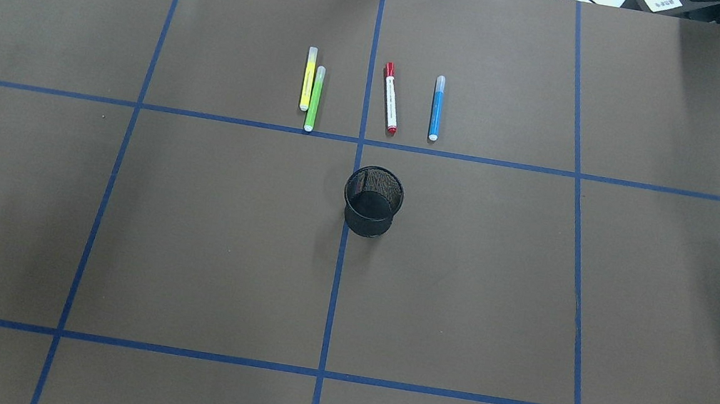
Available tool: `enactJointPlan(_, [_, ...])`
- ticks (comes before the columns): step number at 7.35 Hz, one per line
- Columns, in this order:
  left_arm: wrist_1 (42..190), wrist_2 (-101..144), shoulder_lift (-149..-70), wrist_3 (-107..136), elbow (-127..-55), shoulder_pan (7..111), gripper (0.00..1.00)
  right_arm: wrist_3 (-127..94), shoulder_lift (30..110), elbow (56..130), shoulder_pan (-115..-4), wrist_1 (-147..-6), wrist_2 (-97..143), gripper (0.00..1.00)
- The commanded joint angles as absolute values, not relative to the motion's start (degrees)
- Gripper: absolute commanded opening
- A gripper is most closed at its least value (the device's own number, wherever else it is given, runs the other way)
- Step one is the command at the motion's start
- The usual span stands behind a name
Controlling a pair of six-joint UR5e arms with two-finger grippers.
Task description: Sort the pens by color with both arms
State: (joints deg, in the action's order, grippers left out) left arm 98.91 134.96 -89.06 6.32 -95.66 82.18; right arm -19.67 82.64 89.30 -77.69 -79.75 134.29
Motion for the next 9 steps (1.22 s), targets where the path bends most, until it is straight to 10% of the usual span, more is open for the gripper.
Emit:
enactJointPlan(1, [99.0, 133.6, -88.2, 6.4, -97.6, 81.9, 1.0, -19.8, 82.9, 89.9, -77.8, -79.6, 134.5, 0.99])
enactJointPlan(9, [100.0, 132.1, -88.0, 6.5, -98.2, 81.8, 1.0, -20.3, 83.9, 91.1, -77.7, -78.8, 133.9, 0.99])
